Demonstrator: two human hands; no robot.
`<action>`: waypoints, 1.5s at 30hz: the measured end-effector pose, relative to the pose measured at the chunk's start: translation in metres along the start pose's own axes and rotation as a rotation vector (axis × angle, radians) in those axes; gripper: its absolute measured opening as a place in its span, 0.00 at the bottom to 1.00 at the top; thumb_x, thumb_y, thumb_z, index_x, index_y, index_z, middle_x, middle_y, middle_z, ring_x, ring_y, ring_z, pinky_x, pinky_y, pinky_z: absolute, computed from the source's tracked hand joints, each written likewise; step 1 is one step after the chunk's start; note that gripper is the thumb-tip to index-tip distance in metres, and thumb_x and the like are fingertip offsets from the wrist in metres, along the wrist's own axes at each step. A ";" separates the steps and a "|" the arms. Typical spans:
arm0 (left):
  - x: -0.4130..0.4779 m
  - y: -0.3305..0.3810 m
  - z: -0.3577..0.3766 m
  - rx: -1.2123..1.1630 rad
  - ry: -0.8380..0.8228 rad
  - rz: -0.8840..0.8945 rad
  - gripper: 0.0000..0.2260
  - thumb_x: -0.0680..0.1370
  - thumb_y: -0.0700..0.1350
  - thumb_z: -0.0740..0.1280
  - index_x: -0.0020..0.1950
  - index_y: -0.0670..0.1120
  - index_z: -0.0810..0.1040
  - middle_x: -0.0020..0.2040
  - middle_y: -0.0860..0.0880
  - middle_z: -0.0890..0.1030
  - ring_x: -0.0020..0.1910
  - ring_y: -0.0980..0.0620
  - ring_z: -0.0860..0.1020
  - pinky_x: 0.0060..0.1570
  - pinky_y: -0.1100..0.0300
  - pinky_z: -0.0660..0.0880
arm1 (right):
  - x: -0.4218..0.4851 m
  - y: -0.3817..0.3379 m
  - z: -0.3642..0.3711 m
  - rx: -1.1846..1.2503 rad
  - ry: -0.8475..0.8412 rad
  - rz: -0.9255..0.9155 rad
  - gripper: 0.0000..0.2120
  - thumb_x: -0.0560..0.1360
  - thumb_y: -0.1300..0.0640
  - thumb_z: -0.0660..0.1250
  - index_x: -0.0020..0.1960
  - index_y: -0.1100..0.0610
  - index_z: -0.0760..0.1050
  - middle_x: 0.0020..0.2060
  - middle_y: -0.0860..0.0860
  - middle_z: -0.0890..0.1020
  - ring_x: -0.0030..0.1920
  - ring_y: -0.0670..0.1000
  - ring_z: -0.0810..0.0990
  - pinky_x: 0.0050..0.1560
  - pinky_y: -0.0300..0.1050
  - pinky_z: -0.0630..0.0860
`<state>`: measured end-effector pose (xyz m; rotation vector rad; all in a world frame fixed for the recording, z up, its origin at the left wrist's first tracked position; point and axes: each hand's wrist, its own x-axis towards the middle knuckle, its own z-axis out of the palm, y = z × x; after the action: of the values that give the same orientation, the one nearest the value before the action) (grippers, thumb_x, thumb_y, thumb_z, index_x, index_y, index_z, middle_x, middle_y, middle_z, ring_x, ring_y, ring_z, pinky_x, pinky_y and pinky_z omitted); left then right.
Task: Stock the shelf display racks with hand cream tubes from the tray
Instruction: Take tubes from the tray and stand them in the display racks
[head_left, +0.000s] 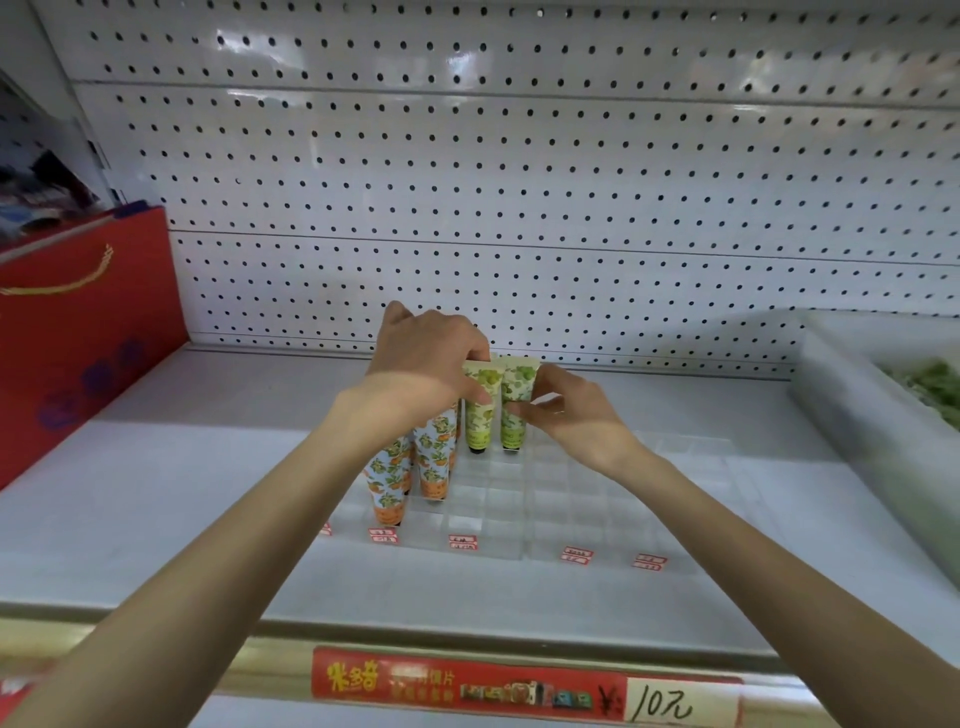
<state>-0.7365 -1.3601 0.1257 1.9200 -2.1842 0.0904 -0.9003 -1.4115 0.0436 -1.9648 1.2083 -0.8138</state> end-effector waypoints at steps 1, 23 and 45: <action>-0.001 -0.001 0.000 -0.019 0.000 -0.005 0.13 0.69 0.57 0.72 0.50 0.52 0.79 0.36 0.58 0.70 0.41 0.53 0.69 0.55 0.55 0.57 | 0.000 0.000 0.000 -0.003 0.001 -0.003 0.12 0.74 0.53 0.69 0.55 0.56 0.74 0.47 0.47 0.79 0.43 0.45 0.78 0.36 0.26 0.70; 0.004 -0.005 -0.003 0.030 -0.150 0.068 0.09 0.72 0.55 0.71 0.46 0.51 0.82 0.47 0.53 0.83 0.46 0.51 0.76 0.49 0.56 0.54 | 0.001 -0.001 -0.001 -0.002 -0.025 0.012 0.11 0.74 0.52 0.69 0.53 0.56 0.74 0.47 0.46 0.78 0.41 0.38 0.76 0.34 0.23 0.69; -0.002 -0.075 -0.029 -0.276 0.139 -0.117 0.08 0.75 0.55 0.67 0.46 0.53 0.82 0.43 0.58 0.79 0.45 0.56 0.74 0.62 0.51 0.65 | 0.003 -0.009 -0.009 0.042 -0.093 -0.035 0.11 0.73 0.49 0.69 0.53 0.51 0.74 0.48 0.42 0.79 0.49 0.43 0.78 0.44 0.30 0.71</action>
<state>-0.6586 -1.3628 0.1454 1.8227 -1.8810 -0.0901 -0.9015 -1.4134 0.0566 -1.9722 1.0967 -0.7512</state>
